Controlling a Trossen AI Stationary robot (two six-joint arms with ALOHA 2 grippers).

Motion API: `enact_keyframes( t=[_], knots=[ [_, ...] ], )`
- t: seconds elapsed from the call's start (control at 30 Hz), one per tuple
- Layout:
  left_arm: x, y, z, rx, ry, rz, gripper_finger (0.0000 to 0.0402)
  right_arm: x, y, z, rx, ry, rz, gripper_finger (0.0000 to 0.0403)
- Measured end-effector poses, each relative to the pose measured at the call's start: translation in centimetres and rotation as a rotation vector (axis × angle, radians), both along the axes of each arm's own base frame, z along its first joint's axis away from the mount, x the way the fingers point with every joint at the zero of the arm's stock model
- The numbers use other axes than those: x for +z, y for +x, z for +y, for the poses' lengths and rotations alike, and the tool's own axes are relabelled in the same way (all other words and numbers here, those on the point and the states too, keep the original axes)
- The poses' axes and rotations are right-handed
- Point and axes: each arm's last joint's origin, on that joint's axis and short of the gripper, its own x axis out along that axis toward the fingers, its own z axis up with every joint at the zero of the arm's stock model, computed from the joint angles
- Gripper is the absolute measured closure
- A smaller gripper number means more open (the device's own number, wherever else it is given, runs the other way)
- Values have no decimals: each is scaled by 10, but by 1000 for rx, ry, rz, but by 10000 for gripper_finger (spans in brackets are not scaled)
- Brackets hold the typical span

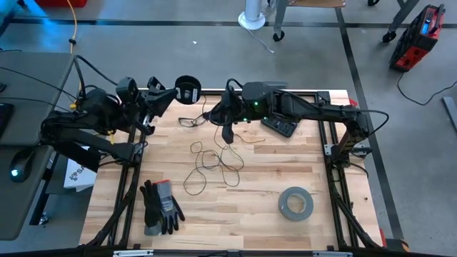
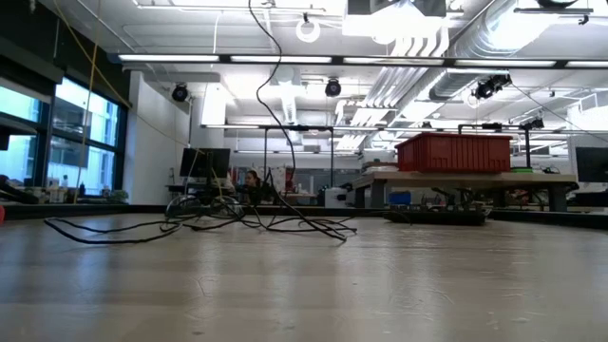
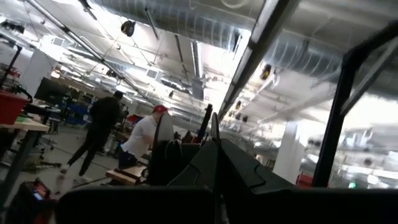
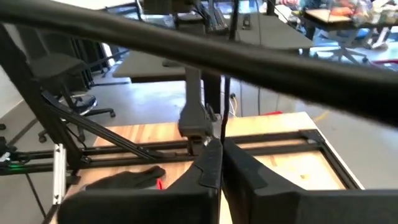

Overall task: Coil cords
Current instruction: Coil the black wire on the black spool

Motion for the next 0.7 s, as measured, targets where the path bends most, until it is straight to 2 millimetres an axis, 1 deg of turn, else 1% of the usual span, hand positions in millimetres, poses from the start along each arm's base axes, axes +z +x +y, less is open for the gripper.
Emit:
enact_keyframes(
  t=[0.07, 0.13, 0.27, 0.43, 0.6, 0.7],
  knots=[
    [0, 2, 1, -15, -99, -36, 401, 1, 4, 6, 17, -1, -33, 402],
    [1, 6, 1, -56, -217, -91, 401, 3, 9, 13, 32, 3, -100, 402],
    [0, 14, 4, -162, -395, -162, 401, 5, 24, 26, 64, -10, -252, 402],
    [-2, 18, 9, -265, -598, -219, 401, 2, 37, 32, 78, -8, -362, 403],
    [-5, 21, 8, -367, -691, -203, 401, 8, 38, 32, 31, -23, -459, 403],
    [-8, 22, 6, -377, -721, -162, 401, 13, 37, 30, 11, -29, -505, 403]
  ],
)
